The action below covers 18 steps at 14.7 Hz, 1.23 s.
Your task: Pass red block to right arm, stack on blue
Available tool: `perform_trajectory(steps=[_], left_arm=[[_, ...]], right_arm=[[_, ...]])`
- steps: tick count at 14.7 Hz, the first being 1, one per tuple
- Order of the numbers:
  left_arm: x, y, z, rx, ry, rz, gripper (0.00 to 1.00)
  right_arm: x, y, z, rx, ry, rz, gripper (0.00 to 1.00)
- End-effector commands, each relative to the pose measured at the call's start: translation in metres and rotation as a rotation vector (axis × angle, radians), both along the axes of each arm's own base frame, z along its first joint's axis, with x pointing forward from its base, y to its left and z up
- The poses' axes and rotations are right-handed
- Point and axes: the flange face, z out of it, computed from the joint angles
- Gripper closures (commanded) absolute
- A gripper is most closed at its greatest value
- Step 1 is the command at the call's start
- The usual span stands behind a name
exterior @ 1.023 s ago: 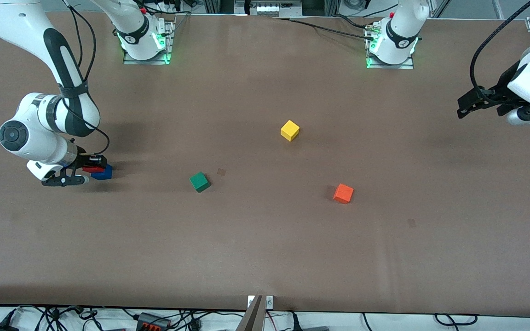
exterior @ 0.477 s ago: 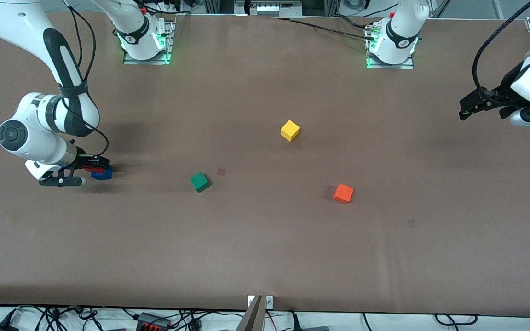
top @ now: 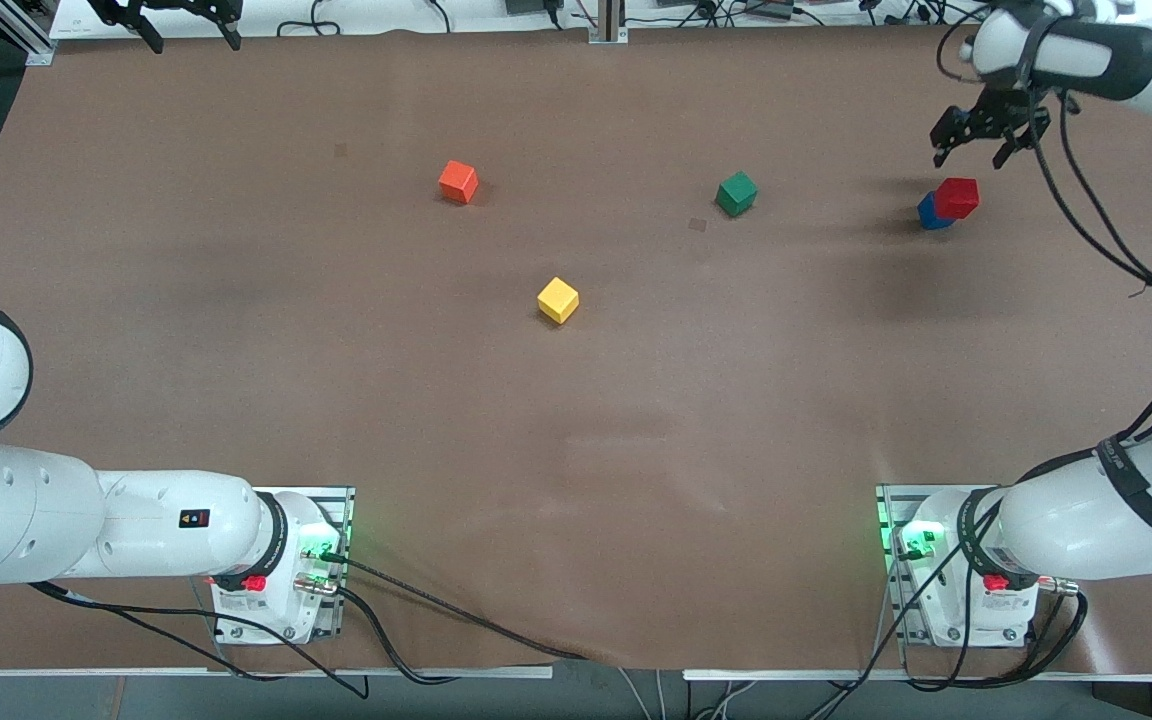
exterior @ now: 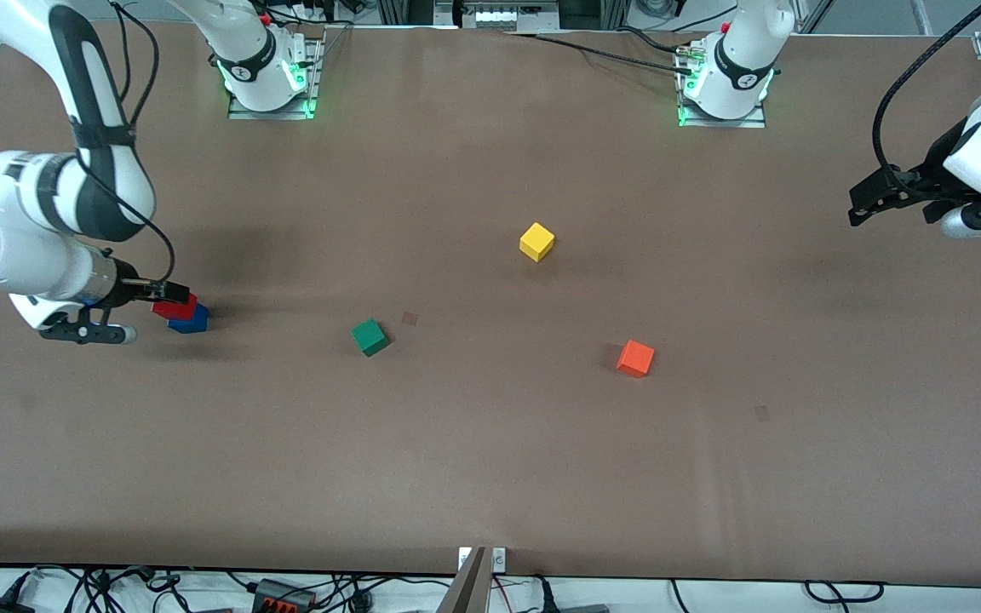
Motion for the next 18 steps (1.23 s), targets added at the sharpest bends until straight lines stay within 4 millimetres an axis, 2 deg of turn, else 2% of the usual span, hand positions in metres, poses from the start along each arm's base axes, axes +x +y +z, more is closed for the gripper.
perform_trajectory(steps=[1, 6, 7, 9, 16, 18], left_arm=[[0.004, 0.0, 0.005, 0.007, -0.001, -0.008, 0.0], [0.004, 0.0, 0.005, 0.007, -0.001, -0.008, 0.0], [0.004, 0.0, 0.005, 0.007, -0.001, -0.008, 0.0], [0.004, 0.0, 0.005, 0.007, -0.001, -0.008, 0.0], [0.004, 0.0, 0.005, 0.007, 0.001, -0.008, 0.0], [0.004, 0.0, 0.005, 0.007, 0.001, -0.008, 0.0]], right_arm=[[0.016, 0.014, 0.065, -0.018, 0.03, -0.036, 0.0], [0.037, 0.017, 0.158, -0.021, -0.072, -0.002, 0.0], [0.041, 0.015, 0.17, -0.023, -0.1, -0.003, 0.0], [0.042, 0.01, 0.184, -0.02, -0.128, -0.012, 0.0], [0.033, -0.007, 0.209, -0.022, -0.161, -0.047, 0.0], [0.029, -0.019, 0.218, -0.016, -0.181, -0.067, 0.0]])
